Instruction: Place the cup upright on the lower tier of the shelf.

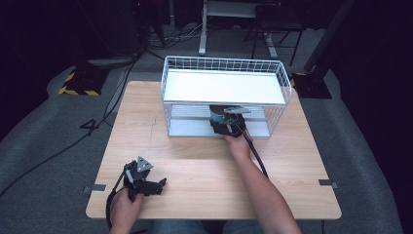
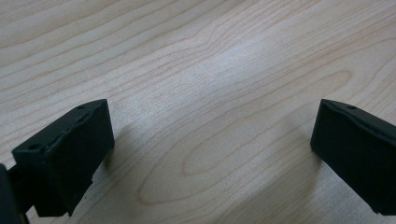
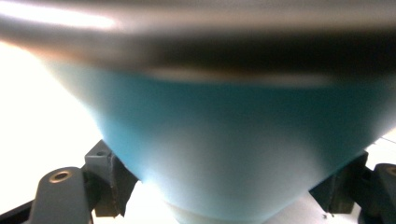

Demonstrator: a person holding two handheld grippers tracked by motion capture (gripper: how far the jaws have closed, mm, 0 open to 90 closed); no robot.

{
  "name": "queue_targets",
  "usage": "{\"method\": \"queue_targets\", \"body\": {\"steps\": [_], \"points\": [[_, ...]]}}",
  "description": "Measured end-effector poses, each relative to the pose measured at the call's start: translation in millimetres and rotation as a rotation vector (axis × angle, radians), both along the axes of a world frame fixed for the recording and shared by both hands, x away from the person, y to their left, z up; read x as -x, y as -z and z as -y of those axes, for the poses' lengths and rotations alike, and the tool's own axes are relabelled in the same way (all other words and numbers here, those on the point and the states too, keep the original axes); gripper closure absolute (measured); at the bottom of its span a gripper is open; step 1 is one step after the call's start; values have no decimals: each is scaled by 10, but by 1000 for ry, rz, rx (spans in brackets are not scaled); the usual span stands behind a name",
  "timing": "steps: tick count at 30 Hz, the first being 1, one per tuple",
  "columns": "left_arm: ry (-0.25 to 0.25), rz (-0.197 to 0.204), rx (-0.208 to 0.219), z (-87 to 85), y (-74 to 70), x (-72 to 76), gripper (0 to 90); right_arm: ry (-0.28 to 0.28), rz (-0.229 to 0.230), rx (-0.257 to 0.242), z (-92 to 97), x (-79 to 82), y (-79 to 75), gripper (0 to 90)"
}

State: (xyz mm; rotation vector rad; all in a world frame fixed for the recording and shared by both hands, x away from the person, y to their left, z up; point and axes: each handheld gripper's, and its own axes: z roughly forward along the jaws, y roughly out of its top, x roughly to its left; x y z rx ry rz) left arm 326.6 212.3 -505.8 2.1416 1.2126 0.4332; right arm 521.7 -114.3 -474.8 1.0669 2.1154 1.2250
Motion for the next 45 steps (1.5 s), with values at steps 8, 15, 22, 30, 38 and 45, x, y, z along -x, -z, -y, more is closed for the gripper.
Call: {"method": "queue_targets", "body": {"steps": [8,15,22,30,38,45], "points": [[0,0,1,0,0,0,0,28,-7,-12,-12,-72,80,221],[0,0,0,0,0,0,0,36,-19,-46,18,-91,93,207],[0,-1,0,0,0,1,0,67,-15,-65,98,-84,56,36],[0,0,1,0,0,0,0,58,3,-28,206,39,-45,5],[0,0,0,0,1,1,0,24,-16,-14,375,281,-177,5],[0,1,0,1,1,1,0,-3,-20,-20,535,497,-276,5]]}}
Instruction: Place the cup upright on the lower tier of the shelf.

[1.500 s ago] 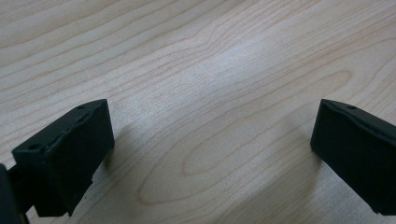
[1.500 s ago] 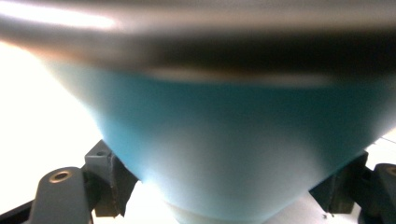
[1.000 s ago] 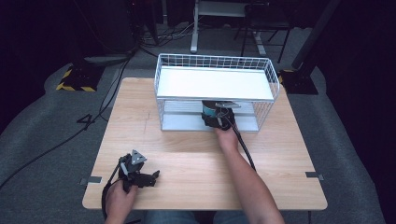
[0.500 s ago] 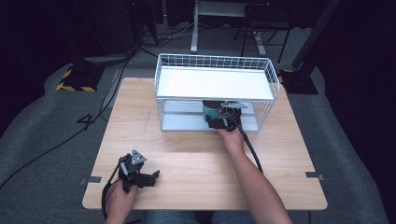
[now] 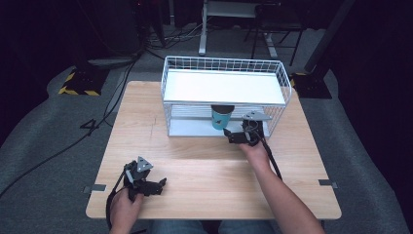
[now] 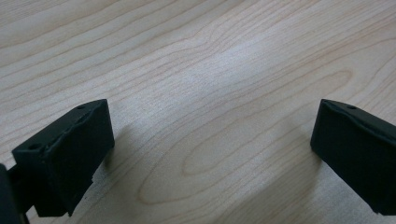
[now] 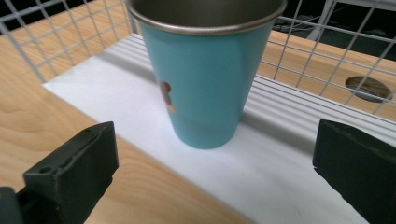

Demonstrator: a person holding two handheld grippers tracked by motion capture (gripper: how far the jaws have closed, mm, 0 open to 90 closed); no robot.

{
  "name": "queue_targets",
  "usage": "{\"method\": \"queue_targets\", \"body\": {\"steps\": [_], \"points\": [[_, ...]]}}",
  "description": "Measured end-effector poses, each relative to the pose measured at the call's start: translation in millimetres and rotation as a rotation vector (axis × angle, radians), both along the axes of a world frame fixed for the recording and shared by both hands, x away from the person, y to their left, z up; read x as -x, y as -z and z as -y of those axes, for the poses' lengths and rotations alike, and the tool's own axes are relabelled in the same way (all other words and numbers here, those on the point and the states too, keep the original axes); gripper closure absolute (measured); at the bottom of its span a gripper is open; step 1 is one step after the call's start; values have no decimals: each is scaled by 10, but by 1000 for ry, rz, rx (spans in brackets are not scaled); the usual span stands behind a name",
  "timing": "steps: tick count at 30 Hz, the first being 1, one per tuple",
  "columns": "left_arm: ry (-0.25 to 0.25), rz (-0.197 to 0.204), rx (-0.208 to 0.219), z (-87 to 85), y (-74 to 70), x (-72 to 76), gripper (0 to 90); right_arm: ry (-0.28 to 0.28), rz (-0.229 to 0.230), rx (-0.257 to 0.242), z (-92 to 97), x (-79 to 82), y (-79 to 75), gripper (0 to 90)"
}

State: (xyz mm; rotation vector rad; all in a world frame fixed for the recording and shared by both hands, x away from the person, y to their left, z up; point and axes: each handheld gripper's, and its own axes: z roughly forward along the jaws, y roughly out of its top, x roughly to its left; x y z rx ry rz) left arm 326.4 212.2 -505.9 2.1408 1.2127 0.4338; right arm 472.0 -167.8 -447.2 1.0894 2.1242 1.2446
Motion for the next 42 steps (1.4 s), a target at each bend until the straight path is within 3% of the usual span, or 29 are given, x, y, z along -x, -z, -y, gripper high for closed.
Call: {"method": "queue_targets", "body": {"steps": [8,14,20,27,37,42], "points": [[0,0,0,0,0,0,0,-21,-8,-5,212,280,-167,18],[0,0,0,0,0,0,0,-24,-23,-42,395,453,-244,20],[0,0,0,0,0,0,0,-29,-26,-22,585,593,-271,38],[0,-1,0,0,-1,0,0,-65,-2,58,819,831,-309,123],[2,-3,-2,0,-4,-7,0,-94,-21,36,1071,1105,-303,139],[2,-3,-1,0,-4,-7,0,-102,-27,43,1176,1287,-228,144]]}}
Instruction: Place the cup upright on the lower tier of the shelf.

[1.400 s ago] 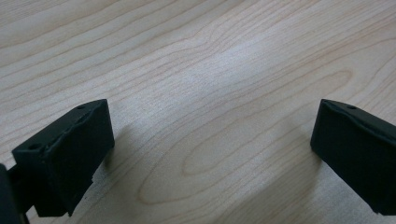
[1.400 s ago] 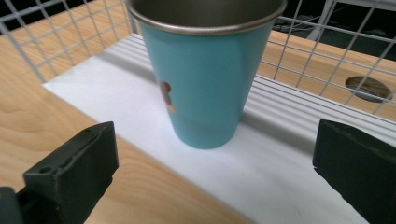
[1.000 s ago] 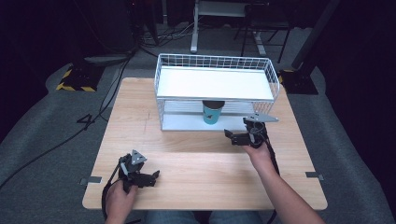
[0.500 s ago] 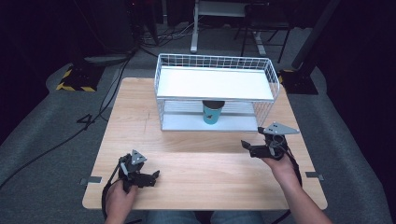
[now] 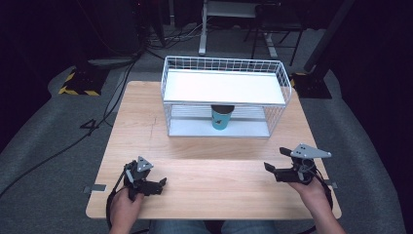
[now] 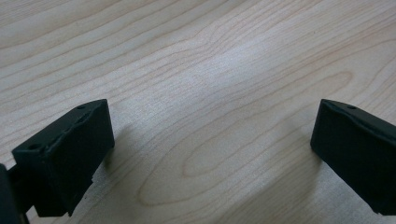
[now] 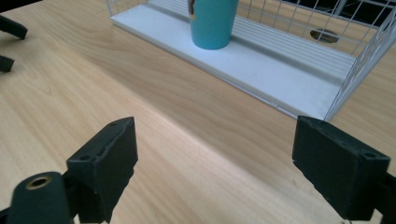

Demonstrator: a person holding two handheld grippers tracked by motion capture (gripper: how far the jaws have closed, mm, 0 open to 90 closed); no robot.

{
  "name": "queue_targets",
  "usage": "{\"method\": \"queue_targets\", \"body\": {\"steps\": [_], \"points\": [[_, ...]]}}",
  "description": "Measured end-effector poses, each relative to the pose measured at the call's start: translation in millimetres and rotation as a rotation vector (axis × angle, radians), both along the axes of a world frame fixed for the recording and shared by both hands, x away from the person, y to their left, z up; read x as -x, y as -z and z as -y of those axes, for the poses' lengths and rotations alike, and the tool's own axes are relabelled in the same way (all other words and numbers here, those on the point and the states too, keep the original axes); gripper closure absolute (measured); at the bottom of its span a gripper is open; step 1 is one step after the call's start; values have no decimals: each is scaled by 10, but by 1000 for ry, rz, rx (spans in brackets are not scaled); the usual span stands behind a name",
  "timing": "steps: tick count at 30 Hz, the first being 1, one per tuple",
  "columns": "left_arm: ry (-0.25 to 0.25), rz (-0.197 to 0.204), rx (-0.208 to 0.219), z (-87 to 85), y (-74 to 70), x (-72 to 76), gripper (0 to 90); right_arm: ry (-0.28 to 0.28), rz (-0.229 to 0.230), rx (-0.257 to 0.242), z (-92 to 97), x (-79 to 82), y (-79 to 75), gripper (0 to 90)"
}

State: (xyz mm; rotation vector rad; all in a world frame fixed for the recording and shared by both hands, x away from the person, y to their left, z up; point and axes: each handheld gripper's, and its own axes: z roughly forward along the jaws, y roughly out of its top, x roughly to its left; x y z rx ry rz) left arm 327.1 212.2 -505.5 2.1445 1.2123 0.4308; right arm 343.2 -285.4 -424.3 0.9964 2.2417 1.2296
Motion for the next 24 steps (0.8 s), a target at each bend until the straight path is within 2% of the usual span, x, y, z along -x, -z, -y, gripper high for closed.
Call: {"method": "queue_targets", "body": {"steps": [5,7,10,11,12,16,17,24], "points": [[-2,3,0,2,2,1,0,-22,-37,5,84,151,126,148],[0,0,0,0,0,0,0,-29,-33,-5,115,193,182,148],[-2,3,0,2,3,0,0,-26,-41,-18,155,193,216,149],[-2,3,1,2,3,1,0,-4,-53,-24,205,200,240,149],[-2,3,1,2,3,1,0,10,-47,-18,226,208,265,150],[-2,3,0,2,2,1,0,32,-69,3,277,208,366,151],[-2,3,0,2,2,1,0,53,-83,39,298,201,433,152],[0,0,0,0,0,0,0,68,-129,100,320,199,593,152]]}}
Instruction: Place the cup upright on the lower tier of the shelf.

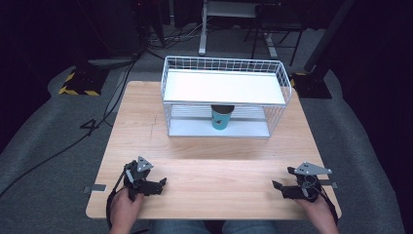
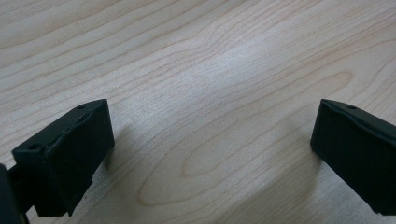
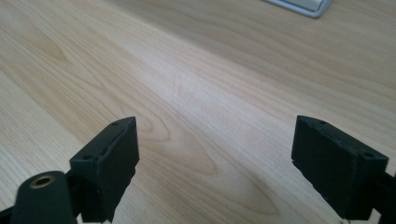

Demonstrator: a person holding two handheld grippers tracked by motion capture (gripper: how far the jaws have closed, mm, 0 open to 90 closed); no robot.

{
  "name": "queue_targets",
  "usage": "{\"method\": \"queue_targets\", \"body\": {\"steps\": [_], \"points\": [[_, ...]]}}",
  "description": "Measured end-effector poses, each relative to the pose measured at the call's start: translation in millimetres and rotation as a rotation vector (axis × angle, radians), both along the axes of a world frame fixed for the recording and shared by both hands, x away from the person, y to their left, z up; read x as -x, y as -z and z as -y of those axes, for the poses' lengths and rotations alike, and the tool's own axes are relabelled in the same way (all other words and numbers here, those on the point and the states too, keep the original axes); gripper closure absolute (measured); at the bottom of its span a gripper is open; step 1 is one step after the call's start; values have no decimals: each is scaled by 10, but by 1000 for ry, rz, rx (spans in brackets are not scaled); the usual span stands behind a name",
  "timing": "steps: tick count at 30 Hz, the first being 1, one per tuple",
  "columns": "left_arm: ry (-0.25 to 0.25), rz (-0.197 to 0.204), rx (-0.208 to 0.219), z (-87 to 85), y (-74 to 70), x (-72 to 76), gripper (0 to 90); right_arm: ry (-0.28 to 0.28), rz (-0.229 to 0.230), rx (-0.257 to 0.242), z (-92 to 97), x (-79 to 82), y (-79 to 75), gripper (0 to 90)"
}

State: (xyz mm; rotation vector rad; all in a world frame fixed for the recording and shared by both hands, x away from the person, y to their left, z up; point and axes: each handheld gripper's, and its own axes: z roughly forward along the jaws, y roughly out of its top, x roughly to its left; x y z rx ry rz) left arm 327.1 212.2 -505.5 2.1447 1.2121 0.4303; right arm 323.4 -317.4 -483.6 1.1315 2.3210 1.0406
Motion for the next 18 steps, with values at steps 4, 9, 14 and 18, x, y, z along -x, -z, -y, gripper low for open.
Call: {"method": "queue_targets", "body": {"steps": [4,9,14,18], "points": [[-3,-3,3,3,0,1,0,1,-16,11,-10,-3,52,152],[-8,0,1,7,1,-5,0,3,-19,57,-83,29,143,152],[-8,0,1,8,1,-9,0,-1,-21,43,-111,29,182,149],[-8,0,1,9,2,-9,0,0,-12,17,-101,28,211,132]]}}
